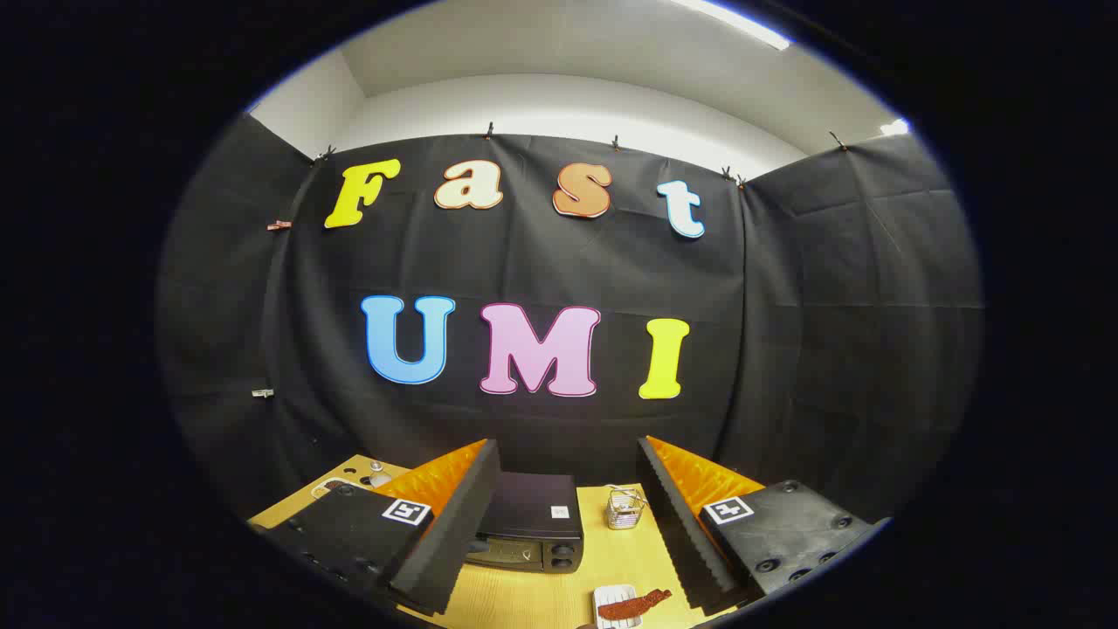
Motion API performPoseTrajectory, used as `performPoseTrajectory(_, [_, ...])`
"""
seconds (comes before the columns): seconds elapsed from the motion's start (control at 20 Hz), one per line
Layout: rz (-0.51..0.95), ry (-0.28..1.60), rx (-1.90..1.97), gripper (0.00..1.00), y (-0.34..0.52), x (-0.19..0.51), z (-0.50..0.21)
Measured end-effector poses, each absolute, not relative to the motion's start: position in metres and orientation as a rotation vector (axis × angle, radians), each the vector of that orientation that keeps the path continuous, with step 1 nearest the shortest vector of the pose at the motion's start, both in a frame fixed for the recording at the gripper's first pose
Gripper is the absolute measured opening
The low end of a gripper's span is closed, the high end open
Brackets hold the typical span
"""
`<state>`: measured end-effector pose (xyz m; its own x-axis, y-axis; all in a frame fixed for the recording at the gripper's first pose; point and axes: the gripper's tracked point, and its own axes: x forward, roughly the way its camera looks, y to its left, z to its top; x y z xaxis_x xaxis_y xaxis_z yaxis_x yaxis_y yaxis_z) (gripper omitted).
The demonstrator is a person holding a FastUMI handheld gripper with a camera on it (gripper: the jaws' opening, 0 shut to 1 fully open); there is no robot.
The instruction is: Open the toaster oven, put the food inside, and close the toaster oven door.
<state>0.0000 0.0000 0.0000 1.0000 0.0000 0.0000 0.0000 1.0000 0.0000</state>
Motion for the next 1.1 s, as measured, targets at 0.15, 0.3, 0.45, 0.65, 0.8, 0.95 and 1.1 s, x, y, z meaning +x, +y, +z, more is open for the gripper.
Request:
performPoseTrajectory(0.15, [-0.001,0.004,-0.011,0.97,0.0,0.0,-0.003])
performPoseTrajectory(0.3, [0.001,0.005,-0.014,0.97,0.004,0.0,-0.002])
performPoseTrajectory(0.45, [0.001,0.005,-0.025,0.97,0.004,0.0,-0.003])
performPoseTrajectory(0.65, [0.003,0.006,-0.036,0.97,0.009,0.002,-0.001])
performPoseTrajectory(0.8, [0.0,0.011,-0.034,0.97,0.011,0.006,-0.004])
performPoseTrajectory(0.95, [0.007,0.026,-0.023,0.97,0.022,0.011,-0.013])
performPoseTrajectory(1.1, [0.021,0.028,-0.044,0.97,0.045,0.019,-0.029])
